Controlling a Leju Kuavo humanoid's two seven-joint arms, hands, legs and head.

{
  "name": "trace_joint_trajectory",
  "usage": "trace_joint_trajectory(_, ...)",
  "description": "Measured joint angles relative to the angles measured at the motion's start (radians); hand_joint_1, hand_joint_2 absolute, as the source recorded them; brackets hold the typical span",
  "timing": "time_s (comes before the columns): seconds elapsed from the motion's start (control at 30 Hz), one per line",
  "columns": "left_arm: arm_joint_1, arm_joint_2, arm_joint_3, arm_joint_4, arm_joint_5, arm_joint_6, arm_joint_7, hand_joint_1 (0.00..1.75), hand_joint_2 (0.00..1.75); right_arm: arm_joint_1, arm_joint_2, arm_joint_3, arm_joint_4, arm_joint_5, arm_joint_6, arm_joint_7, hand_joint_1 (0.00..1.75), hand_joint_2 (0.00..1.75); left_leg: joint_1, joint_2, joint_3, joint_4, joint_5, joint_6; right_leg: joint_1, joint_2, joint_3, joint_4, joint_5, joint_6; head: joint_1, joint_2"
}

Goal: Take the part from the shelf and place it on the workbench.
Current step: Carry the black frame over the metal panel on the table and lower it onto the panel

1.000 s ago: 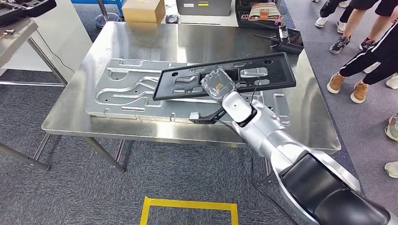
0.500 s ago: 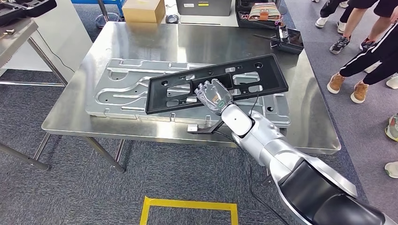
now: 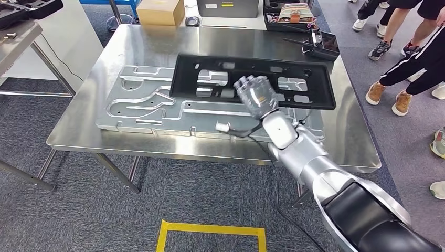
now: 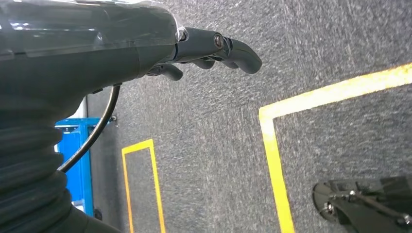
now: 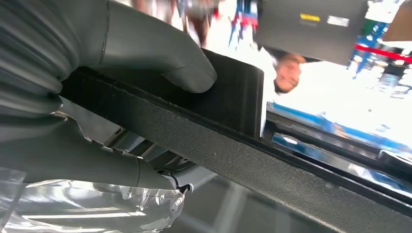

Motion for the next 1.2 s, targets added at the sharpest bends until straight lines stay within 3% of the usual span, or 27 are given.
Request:
trace_joint_trajectory(0.1, 0.000, 0.007, 0.009, 0.000, 0.005, 0.005, -0.004, 0.00, 1.75, -0.022, 0.004, -0.148, 0.019, -0.139, 0.083, -0.066, 1.75, 1.75, 0.000, 0.000, 0.000, 0.000, 0.000, 0.000, 0.000, -0.001, 0.000, 0.000, 0.000, 0.000, 0.000, 0.000)
trace_joint_trajectory(0.23, 0.003, 0.014, 0.020, 0.000, 0.009, 0.007, 0.003, 0.00, 1.75, -0.043, 0.007, -0.289, 0.044, -0.205, 0.220, -0.089, 1.75, 1.75, 0.000, 0.000, 0.000, 0.000, 0.000, 0.000, 0.000, 0.000, 0.001, 0.000, 0.000, 0.000, 0.000, 0.000)
trace_joint_trajectory(0.5, 0.001, 0.017, 0.025, 0.000, -0.005, -0.027, 0.017, 0.00, 1.75, -0.036, 0.014, -0.403, 0.071, -0.242, 0.278, -0.213, 1.75, 1.75, 0.000, 0.000, 0.000, 0.000, 0.000, 0.000, 0.000, 0.000, 0.000, 0.000, 0.000, 0.000, 0.000, 0.000)
trace_joint_trajectory(0.8, -0.003, 0.006, 0.039, 0.000, 0.022, -0.011, -0.005, 0.00, 1.75, -0.037, 0.044, -0.405, 0.078, -0.135, 0.377, -0.281, 1.75, 1.75, 0.000, 0.000, 0.000, 0.000, 0.000, 0.000, 0.000, 0.001, 0.000, 0.000, 0.000, 0.000, 0.000, 0.000)
trace_joint_trajectory(1.0, -0.007, -0.004, 0.072, 0.000, 0.044, 0.003, 0.000, 0.00, 1.75, -0.072, 0.110, -0.323, 0.078, 0.025, 0.441, -0.247, 1.75, 1.75, 0.000, 0.001, 0.000, 0.000, 0.000, 0.000, 0.001, 0.001, 0.000, 0.000, 0.000, 0.000, 0.000, 0.000)
trace_joint_trajectory(1.2, -0.008, -0.014, 0.088, 0.000, 0.044, 0.004, -0.001, 0.00, 1.75, -0.091, 0.153, -0.253, 0.079, 0.083, 0.506, -0.225, 1.75, 1.75, 0.000, 0.000, 0.000, 0.000, 0.000, 0.000, 0.001, 0.000, 0.001, 0.000, 0.000, 0.000, 0.000, 0.000)
